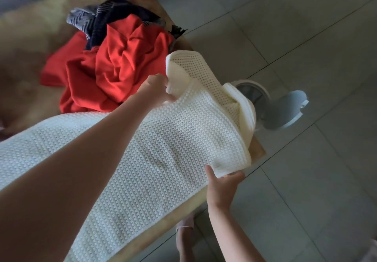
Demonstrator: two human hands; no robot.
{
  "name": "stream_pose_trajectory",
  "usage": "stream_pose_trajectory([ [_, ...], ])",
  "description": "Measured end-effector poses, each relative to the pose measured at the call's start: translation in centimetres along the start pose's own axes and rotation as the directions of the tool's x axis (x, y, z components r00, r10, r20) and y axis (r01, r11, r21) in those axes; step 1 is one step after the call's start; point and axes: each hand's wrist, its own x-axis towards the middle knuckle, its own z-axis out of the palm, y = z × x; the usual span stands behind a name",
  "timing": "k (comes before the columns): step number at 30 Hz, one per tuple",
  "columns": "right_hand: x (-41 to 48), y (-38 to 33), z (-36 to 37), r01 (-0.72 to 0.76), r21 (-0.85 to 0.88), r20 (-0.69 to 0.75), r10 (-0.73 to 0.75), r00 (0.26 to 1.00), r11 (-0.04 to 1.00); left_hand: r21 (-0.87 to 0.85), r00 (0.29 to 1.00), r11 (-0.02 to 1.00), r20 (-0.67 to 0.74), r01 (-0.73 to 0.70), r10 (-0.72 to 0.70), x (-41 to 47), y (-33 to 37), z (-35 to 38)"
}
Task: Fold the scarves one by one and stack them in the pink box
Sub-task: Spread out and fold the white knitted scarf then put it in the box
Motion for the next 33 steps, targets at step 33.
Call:
stream_pose_trajectory([
  [33, -0.4, 2.7, -0.4, 0.257, -0.006, 0.058, -0.256, 0.965, 0.966, 0.281, 0.969, 0.947, -0.144, -0.156, 0.202, -0.4, -5.1, -6.1],
])
